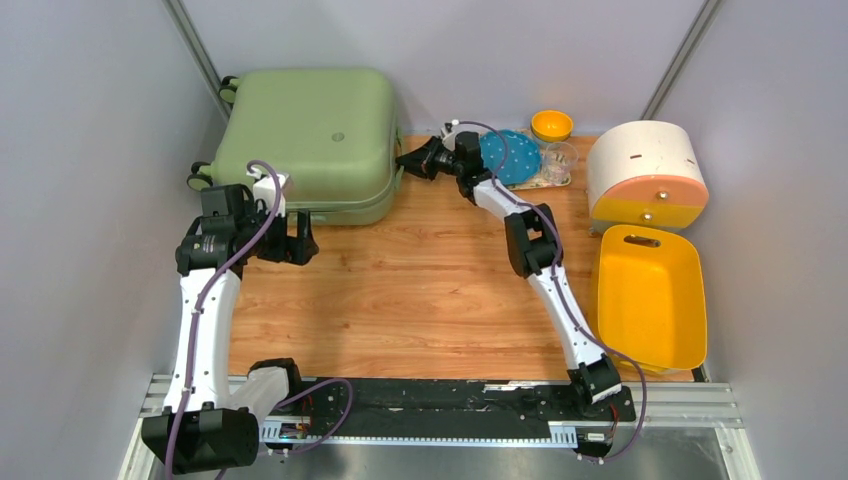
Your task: Open, take out, and arrange the luggage
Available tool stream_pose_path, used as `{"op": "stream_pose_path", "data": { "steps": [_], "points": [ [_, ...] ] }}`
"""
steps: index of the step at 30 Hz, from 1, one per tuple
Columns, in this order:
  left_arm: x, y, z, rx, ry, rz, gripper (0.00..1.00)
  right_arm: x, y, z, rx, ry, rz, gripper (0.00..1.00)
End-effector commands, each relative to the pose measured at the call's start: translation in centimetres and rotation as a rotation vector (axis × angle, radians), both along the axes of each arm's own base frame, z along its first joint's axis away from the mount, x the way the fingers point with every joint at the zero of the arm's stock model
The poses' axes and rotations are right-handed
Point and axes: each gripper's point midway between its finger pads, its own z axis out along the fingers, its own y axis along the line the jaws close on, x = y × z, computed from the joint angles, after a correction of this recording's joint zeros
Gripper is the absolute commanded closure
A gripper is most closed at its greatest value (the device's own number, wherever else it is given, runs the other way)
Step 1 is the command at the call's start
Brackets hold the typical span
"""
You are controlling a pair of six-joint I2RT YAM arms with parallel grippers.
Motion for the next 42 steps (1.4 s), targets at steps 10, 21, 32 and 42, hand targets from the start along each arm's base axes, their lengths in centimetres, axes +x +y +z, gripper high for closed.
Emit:
{"op": "stream_pose_path", "data": {
  "steps": [10,21,32,42],
  "points": [
    [2.0,4.3,1.9,0.037,-0.136,0.282,0.02,-9.4,-6.3,4.7,0.038,-0.006,0.000,1.00],
    [0.0,10.8,-2.7,0.002,-0.013,0.656,0.08,-20.1,-9.6,5.3,-0.130,-0.076,0.021,0.47],
    [1.3,11.1,-5.5,-0.082,0.001,0.751,0.11,-15.0,-20.4,11.1,-0.602,-0.376,-0.027,0.43],
    [2.3,10.5,-7.1,-0.130,0.014,0.725,0.13,3.3,-20.8,16.3,-0.551,-0.518,-0.347,0.49]
  ]
}}
